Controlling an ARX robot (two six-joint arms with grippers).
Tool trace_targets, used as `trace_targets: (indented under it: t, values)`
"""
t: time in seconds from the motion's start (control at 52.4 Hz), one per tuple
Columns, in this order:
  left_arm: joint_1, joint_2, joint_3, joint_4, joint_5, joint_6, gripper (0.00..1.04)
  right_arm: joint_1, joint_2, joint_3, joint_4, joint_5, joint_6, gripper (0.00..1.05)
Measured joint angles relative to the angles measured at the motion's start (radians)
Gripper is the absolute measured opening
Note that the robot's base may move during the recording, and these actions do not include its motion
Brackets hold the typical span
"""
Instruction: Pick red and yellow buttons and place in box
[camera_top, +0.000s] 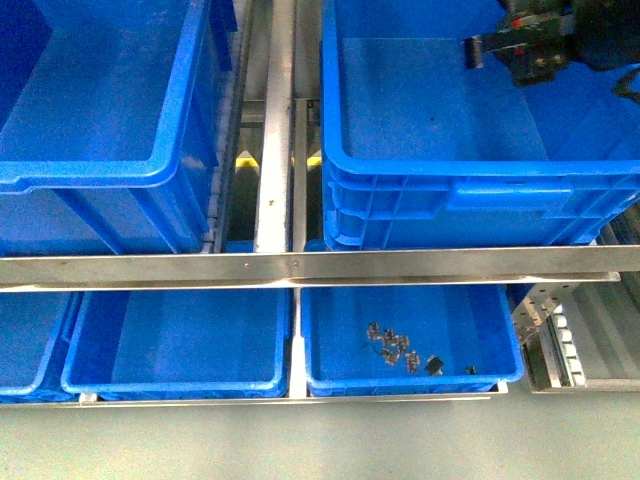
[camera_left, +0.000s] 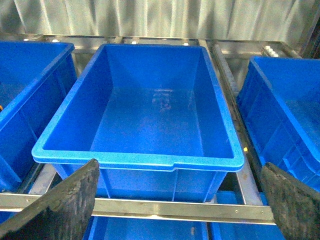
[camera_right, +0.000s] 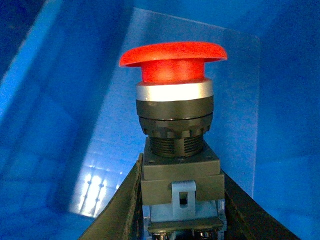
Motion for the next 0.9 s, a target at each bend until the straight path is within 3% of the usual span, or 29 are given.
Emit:
trace_targets:
  t: [0.076, 0.21, 0.497, 0.783, 0.898]
  values:
    - [0.000, 0.000, 0.000, 0.000, 0.000, 0.001, 0.96, -0.007, 0.146, 0.174, -0.069, 0.026, 0.014, 0.28]
    - [0.000, 0.000, 0.000, 0.000, 0.000, 0.001, 0.97, -0.025, 0.460, 0.626, -0.323, 0.091, 0.124, 0.28]
    - [0.000, 0.000, 0.000, 0.000, 0.000, 0.001, 0.97, -0.037, 0.958, 1.465, -0.780, 0.195, 0.147, 0.28]
    - [0.000, 0.000, 0.000, 0.000, 0.000, 0.001, 0.97, -0.040, 1.159, 1.771, -0.956, 0.186, 0.187, 0.27]
    - [0.000, 0.000, 0.000, 0.000, 0.000, 0.001, 0.97, -0.036, 1.191, 1.856, -0.980, 0.158, 0.193, 0.39]
